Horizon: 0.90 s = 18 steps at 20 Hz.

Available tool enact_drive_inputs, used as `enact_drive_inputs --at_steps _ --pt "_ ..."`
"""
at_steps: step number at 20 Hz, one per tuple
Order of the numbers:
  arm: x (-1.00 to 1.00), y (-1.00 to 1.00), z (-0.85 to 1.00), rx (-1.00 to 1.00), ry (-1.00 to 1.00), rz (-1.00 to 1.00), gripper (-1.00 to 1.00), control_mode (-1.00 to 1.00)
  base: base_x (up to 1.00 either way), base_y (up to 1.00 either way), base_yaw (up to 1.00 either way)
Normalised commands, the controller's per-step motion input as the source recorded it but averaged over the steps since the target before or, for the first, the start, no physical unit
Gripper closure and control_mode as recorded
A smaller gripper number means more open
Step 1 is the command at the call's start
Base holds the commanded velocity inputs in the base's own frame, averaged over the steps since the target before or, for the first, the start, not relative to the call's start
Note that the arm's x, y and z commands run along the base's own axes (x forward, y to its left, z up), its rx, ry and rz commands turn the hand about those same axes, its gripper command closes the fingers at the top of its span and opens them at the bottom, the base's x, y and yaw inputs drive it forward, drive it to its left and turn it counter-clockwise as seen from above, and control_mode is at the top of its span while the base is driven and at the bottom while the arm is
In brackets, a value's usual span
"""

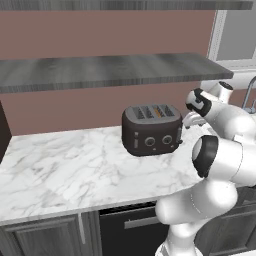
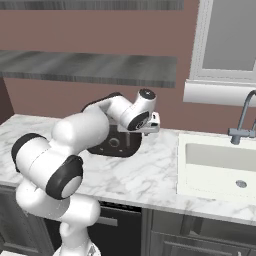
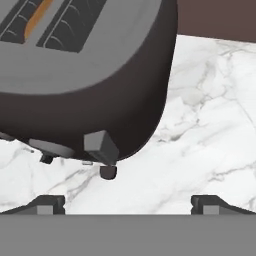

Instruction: Start the toaster. Once the lever pops up, take the bread to the plate on the dining counter.

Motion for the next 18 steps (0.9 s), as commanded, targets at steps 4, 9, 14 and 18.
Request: enact_drive_inputs --at_steps 4,9,14,18 --pt "-0.13 0.00 0.25 0.00 0.00 0.00 -1.00 -1.00 0.00 0.00 0.00" --pt "-0.02 0.02 0.25 0.00 0.00 0.00 -1.00 -1.00 0.00 0.00 0.00" --pt "0.00 0.26 0.24 0.00 -0.04 -0.01 -1.00 -1.00 0.00 0.00 0.00" --pt "0.00 0.38 0.17 -0.02 -0.07 -0.02 -1.00 -1.00 0.00 0.00 0.00"
